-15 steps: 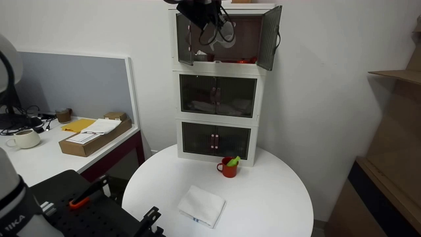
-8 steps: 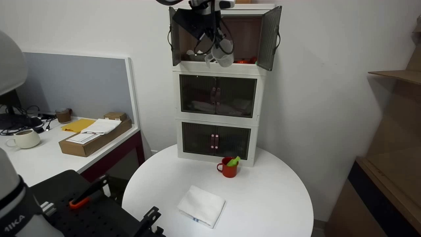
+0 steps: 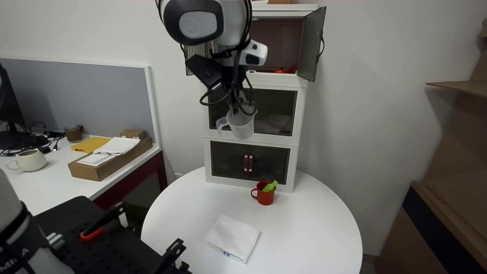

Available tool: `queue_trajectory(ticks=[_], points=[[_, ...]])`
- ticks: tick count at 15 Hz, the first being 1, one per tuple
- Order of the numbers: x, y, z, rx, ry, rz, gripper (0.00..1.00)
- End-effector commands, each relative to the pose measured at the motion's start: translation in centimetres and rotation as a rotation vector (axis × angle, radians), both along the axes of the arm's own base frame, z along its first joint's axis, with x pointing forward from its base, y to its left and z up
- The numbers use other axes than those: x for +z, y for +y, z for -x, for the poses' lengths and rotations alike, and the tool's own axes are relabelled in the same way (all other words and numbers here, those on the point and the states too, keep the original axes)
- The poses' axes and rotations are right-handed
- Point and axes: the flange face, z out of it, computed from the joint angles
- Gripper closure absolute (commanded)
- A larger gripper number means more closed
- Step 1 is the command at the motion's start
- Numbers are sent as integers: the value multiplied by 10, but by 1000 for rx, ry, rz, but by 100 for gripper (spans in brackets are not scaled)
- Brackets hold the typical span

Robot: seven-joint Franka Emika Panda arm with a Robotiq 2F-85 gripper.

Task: Pick up the colourless cup from the top compartment of the cabinet and put it on the table.

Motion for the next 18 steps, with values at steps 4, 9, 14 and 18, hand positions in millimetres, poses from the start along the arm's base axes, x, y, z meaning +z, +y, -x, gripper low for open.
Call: queue_trajectory(ticks=[4, 9, 14, 18], points=[[-113, -16, 22, -106, 110, 22, 98], [-162, -28, 0, -163, 109, 28, 98], [-183, -73, -54, -146, 89, 17, 98], [-201, -135, -97, -94, 105, 6, 98]])
